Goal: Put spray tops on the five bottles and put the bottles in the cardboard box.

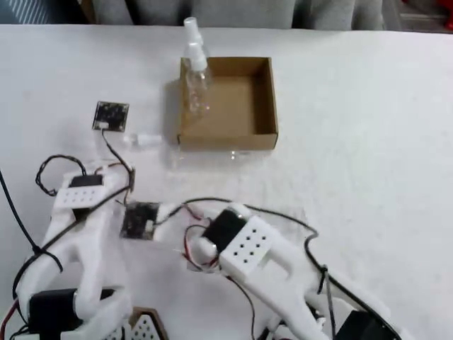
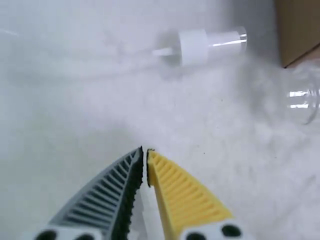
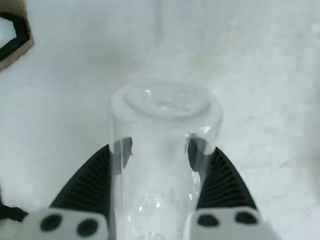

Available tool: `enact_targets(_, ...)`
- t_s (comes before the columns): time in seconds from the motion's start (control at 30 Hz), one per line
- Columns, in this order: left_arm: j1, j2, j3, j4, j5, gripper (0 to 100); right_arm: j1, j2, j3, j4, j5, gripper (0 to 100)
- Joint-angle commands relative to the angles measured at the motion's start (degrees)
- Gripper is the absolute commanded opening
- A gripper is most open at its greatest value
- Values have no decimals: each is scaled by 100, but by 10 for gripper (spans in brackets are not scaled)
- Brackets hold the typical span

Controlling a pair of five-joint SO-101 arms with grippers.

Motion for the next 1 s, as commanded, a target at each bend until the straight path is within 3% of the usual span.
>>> enact_targets(0.0,-66,4,-316,-149,-44,21,101,48,-325,48,1495,17)
enact_targets(0.17,-154,4,-334,-158,-44,21,277,989,-360,-163,1873,33)
enact_targets(0.43,-198,4,-343,-158,-44,21,1086,1552,-747,-629,1415,308)
enact_targets(0.83,-198,4,-343,-158,-44,21,1235,1121,-1257,813,1231,302)
enact_targets(0.97,-198,4,-343,-158,-44,21,1859,444,-1459,1121,475,148)
